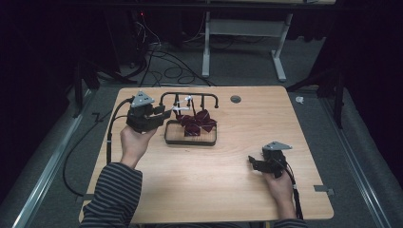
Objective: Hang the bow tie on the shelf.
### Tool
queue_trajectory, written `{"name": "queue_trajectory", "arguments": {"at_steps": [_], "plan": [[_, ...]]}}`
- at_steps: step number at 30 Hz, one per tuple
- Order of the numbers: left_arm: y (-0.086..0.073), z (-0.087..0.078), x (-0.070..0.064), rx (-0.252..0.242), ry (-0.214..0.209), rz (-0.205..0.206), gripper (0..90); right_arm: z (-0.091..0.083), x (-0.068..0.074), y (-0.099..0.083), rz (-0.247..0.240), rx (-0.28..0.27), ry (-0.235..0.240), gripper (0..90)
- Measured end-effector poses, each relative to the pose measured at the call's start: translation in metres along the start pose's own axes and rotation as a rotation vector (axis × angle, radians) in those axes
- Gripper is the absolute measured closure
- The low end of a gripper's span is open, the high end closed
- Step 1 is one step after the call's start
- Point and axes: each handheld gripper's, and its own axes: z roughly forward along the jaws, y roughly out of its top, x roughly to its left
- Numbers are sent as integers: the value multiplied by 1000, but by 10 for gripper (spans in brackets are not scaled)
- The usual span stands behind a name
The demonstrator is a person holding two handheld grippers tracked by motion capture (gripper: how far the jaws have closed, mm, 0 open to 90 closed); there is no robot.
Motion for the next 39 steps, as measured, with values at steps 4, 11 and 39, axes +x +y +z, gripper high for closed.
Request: {"name": "queue_trajectory", "arguments": {"at_steps": [4,11,39], "plan": [[-4,-3,2,6,7,-8,654,0,0,0,0,1,0,324],[-13,-7,5,-3,13,-29,652,0,0,0,0,1,-1,324],[-45,-21,8,-3,28,-96,629,0,0,0,-2,0,0,324]]}}
